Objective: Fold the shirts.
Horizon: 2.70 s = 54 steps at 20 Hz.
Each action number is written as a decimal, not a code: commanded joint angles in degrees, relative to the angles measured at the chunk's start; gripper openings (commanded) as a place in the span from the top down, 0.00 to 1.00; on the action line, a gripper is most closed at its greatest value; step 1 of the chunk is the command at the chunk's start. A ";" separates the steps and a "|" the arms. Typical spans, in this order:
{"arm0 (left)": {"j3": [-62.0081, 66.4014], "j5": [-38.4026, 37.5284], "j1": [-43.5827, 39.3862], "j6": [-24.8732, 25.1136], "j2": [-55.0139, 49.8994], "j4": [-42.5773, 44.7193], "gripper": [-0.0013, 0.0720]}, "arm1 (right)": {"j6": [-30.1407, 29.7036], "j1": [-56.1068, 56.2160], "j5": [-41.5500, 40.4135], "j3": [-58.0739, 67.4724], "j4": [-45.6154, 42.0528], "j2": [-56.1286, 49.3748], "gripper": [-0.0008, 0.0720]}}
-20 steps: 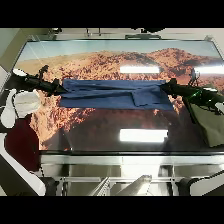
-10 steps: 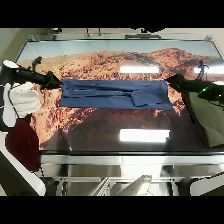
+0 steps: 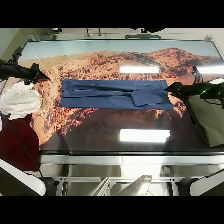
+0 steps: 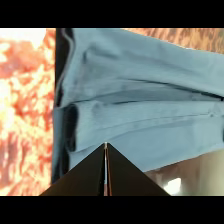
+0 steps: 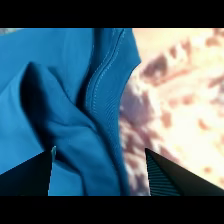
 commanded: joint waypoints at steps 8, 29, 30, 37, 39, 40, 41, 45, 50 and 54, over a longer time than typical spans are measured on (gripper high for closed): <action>2.05 0.44 -8.74 3.58 -0.26 0.20 0.98 | 1.92 5.03 6.62 6.91 -0.98 -5.84 0.83; 2.19 27.67 -47.08 2.67 -15.43 -3.61 0.97 | 12.15 18.78 16.98 16.81 23.52 9.97 0.97; 2.21 25.27 -46.29 2.71 -14.69 -6.58 0.97 | 12.15 20.00 15.78 16.81 23.19 9.62 0.97; 2.21 -1.60 -27.89 2.73 3.96 -8.76 0.98 | 12.33 30.12 1.07 16.81 22.64 7.41 0.97; 2.14 -3.15 -20.09 2.67 9.88 -8.81 0.98 | 11.28 36.20 -9.35 16.81 22.71 5.33 0.97; 2.14 -3.37 -16.96 2.67 12.00 -8.85 0.98 | 11.23 39.78 -15.17 16.83 22.82 3.67 0.97; 1.53 -3.23 -14.10 2.67 14.16 -8.94 0.98 | 11.23 43.21 -20.48 16.85 23.02 1.79 0.97; -5.57 -1.77 -8.31 4.44 19.61 -8.96 0.98 | -4.39 55.98 -35.91 21.44 38.66 -10.16 0.61; -12.59 -1.40 -6.64 5.33 20.74 -9.35 0.98 | -25.33 60.67 -26.84 28.35 55.39 -16.44 0.26; -12.94 -1.60 -6.47 5.35 20.83 -9.29 0.98 | -19.78 53.31 -15.67 28.35 48.19 -12.13 0.93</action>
